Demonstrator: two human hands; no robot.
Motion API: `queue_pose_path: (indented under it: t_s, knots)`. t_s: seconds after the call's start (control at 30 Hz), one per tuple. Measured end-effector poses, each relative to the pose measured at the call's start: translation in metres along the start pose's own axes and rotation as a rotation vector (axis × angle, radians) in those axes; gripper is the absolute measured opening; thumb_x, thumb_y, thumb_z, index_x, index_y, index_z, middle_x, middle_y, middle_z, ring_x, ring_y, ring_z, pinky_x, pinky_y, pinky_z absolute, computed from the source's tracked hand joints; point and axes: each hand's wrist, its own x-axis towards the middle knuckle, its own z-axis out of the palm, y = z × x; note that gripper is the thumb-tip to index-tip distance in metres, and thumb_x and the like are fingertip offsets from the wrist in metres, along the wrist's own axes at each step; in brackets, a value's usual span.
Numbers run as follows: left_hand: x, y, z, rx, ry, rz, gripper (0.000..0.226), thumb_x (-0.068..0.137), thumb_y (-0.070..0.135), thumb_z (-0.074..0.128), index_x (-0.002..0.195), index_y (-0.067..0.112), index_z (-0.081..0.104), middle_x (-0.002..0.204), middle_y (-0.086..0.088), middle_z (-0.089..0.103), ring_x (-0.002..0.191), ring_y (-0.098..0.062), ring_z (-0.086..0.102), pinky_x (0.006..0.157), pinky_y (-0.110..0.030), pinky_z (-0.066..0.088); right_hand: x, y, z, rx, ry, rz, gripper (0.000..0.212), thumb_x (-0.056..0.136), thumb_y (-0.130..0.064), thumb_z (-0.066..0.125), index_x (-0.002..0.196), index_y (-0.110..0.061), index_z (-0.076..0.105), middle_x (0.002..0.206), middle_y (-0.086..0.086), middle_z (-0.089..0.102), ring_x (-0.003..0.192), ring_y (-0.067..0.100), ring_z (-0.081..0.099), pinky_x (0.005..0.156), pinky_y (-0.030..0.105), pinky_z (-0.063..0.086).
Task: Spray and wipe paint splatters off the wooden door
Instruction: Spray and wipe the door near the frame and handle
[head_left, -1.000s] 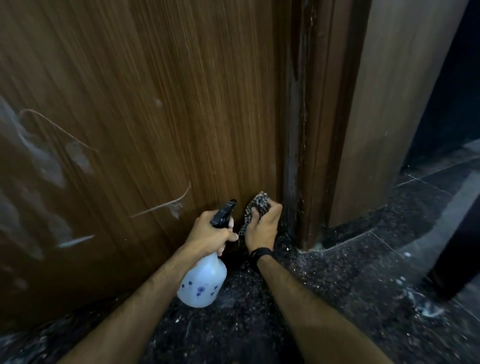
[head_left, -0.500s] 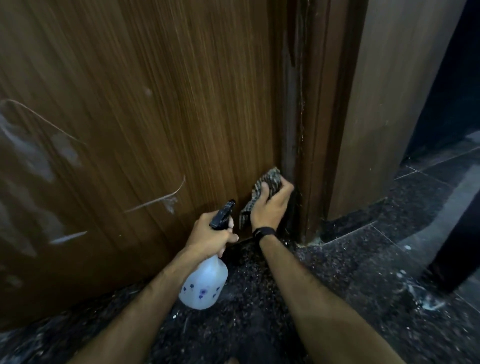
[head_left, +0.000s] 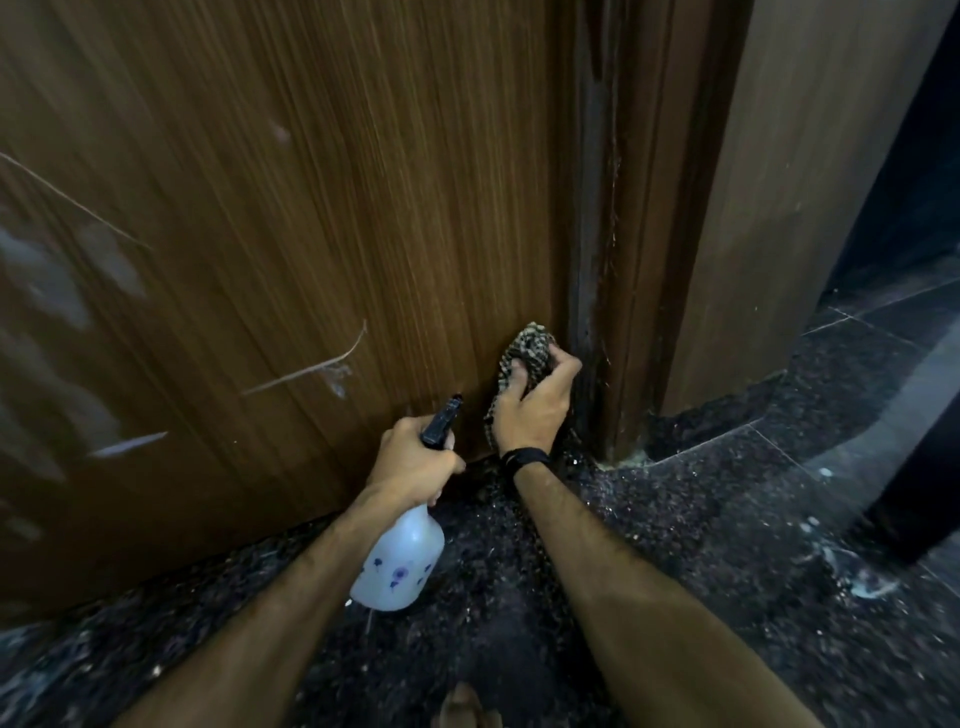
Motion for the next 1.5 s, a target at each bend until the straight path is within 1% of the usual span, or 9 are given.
queue_pose_path:
  t_s: [0.17,0.4,0.57,0.7,0.83,1.13,1.3,1.43,1.5]
  knots:
    - [-0.001,-0.014,-0.003,0.03,-0.046,-0.052,0.024,0.084,0.002,0.069,0.072,0.016,0.054,0.055,-0.007,0.053,0.046,-0.022,0.05,0.05,-0.031,0.044,-0.022,0.038,-0.013,-0.207,-0.087,0.34,0.034,0.101,-0.027,0.054,0.124,-0.007,0.038,0.122,0.021,0.057,0.104,0.041,0.058,0.078,0.039,0.04]
    - [0.001,-0.016,-0.006,-0.03,0.002,-0.052,0.021,0.081,-0.001,0.071,0.075,0.014,0.057,0.06,-0.011,0.055,0.046,-0.021,0.05,0.049,-0.03,0.044,-0.05,0.028,0.002,-0.227,-0.261,0.038,0.03,0.091,-0.007,0.057,0.116,-0.004,0.041,0.118,0.016,0.05,0.104,0.036,0.056,0.08,0.044,0.047]
    - [0.0,-0.019,-0.012,-0.027,0.058,-0.058,0.014,0.08,-0.005,0.062,0.077,0.009,0.06,0.059,-0.012,0.056,0.047,-0.023,0.05,0.05,-0.03,0.043,-0.08,0.019,0.012,-0.2,-0.496,-0.061,0.032,0.083,0.003,0.053,0.113,-0.006,0.044,0.115,0.01,0.047,0.1,0.028,0.051,0.082,0.04,0.039]
    - [0.001,-0.025,-0.019,-0.043,0.05,-0.055,0.019,0.078,-0.008,0.064,0.079,0.01,0.059,0.062,-0.012,0.055,0.047,-0.021,0.047,0.048,-0.029,0.041,-0.055,0.022,0.008,-0.098,-0.178,0.005,0.029,0.09,0.001,0.057,0.118,-0.002,0.05,0.117,0.018,0.053,0.104,0.031,0.053,0.087,0.029,0.037]
    - [0.002,-0.033,-0.02,-0.043,0.028,-0.051,0.018,0.078,-0.009,0.064,0.084,0.007,0.06,0.062,-0.012,0.053,0.047,-0.021,0.047,0.049,-0.031,0.041,-0.006,0.03,-0.004,-0.156,0.076,0.221,0.031,0.097,-0.012,0.058,0.125,-0.006,0.047,0.123,0.024,0.049,0.105,0.043,0.052,0.083,0.042,0.038]
    - [-0.001,-0.035,-0.021,-0.044,0.116,-0.074,0.015,0.08,-0.006,0.06,0.083,0.007,0.064,0.057,-0.009,0.057,0.044,-0.021,0.05,0.044,-0.026,0.042,-0.095,0.017,0.025,-0.18,-0.485,-0.125,0.039,0.082,0.004,0.055,0.117,-0.014,0.049,0.115,0.005,0.046,0.101,0.02,0.053,0.09,0.035,0.044]
    - [-0.005,-0.045,-0.036,-0.083,0.203,-0.065,0.019,0.078,-0.008,0.061,0.082,0.01,0.063,0.061,-0.007,0.059,0.051,-0.022,0.053,0.05,-0.027,0.043,-0.096,-0.002,0.033,-0.105,-0.419,-0.186,0.043,0.079,0.006,0.053,0.119,-0.009,0.052,0.116,0.01,0.048,0.104,0.02,0.049,0.086,0.017,0.031]
    - [0.002,-0.038,-0.038,-0.163,0.347,-0.015,0.028,0.079,-0.007,0.064,0.076,0.021,0.063,0.078,-0.008,0.069,0.071,-0.024,0.064,0.068,-0.033,0.053,-0.088,-0.021,0.041,-0.036,-0.402,-0.266,0.042,0.082,0.003,0.055,0.121,-0.013,0.054,0.119,0.007,0.048,0.108,0.019,0.051,0.088,0.021,0.038]
    - [0.004,-0.037,-0.035,-0.21,0.37,-0.027,0.026,0.079,-0.007,0.062,0.077,0.019,0.063,0.074,-0.009,0.068,0.064,-0.024,0.064,0.062,-0.031,0.052,-0.088,-0.014,0.04,-0.055,-0.437,-0.305,0.041,0.084,-0.002,0.055,0.124,-0.013,0.055,0.118,0.008,0.048,0.106,0.019,0.052,0.085,0.027,0.042]
